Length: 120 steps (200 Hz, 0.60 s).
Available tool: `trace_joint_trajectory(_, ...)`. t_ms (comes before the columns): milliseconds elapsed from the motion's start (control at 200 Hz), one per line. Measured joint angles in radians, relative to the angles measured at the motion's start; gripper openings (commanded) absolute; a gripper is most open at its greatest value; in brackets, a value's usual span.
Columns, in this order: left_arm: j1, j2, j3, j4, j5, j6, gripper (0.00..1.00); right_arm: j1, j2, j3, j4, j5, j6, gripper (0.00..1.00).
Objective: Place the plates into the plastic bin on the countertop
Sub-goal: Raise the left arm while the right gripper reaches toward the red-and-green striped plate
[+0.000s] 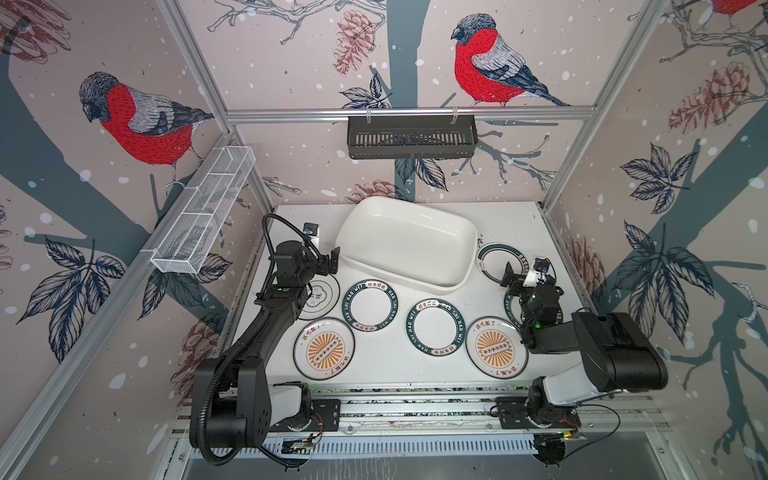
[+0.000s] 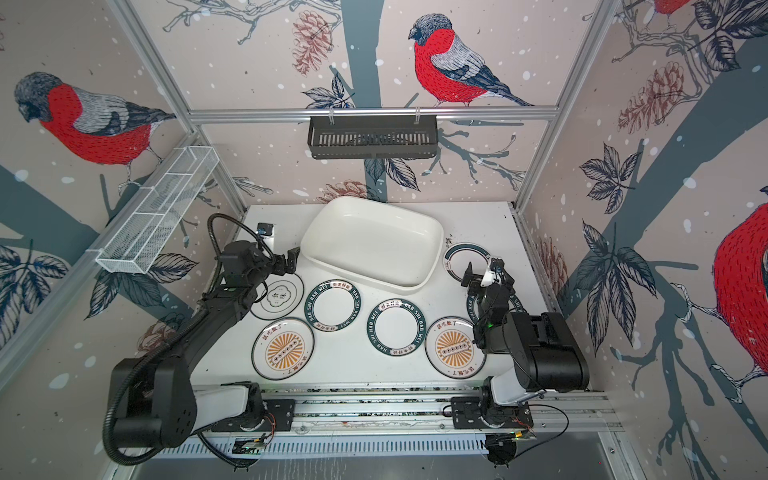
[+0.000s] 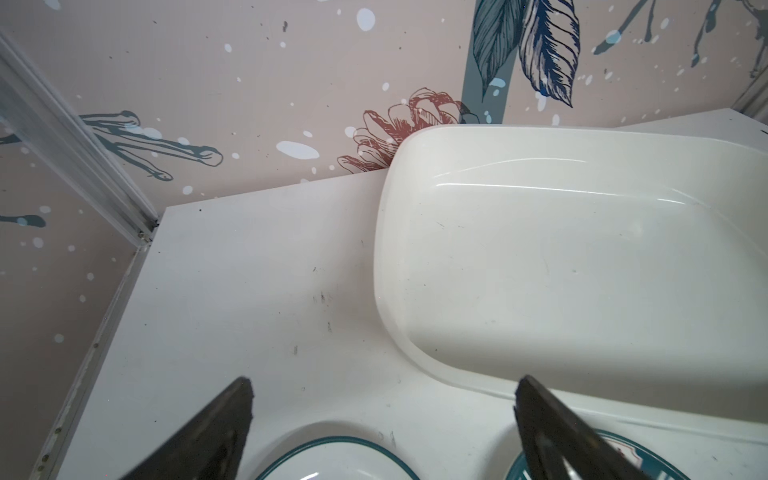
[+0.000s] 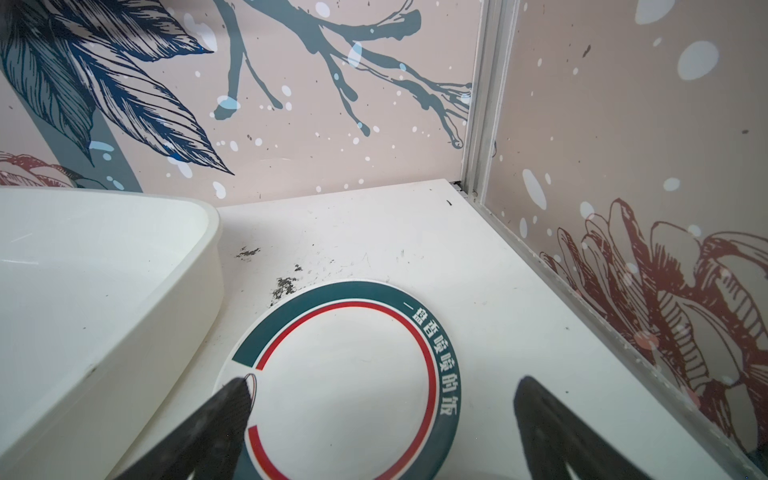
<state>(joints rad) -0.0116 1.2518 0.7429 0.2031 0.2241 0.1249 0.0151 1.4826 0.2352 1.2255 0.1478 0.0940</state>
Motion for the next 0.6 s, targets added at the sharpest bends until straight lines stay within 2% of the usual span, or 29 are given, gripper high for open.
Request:
trace_joint_trajectory(305, 0.000, -0.015, 0.130, -0.257, 0.069, 0.039, 0.98, 0.060, -0.107, 0.257, -0.412, 0.170, 0.010, 0.99)
trace_joint_trajectory(375, 0.000, -0.015, 0.151, -0.292, 0.073, 0.040, 0.97, 0.082, -0.145, 0.338, -0.547, 0.195, 0.060, 1.00)
trace_joint_trajectory(445, 0.000, -0.015, 0.166, -0.322, 0.089, 0.044, 0.97, 0.087, -0.185, 0.432, -0.690, 0.167, 0.114, 1.00)
trace_joint_trajectory(600, 0.000, -0.012, 0.188, -0.368, 0.126, 0.058, 0.98, 0.061, -0.192, 0.504, -0.836, -0.018, 0.225, 1.00)
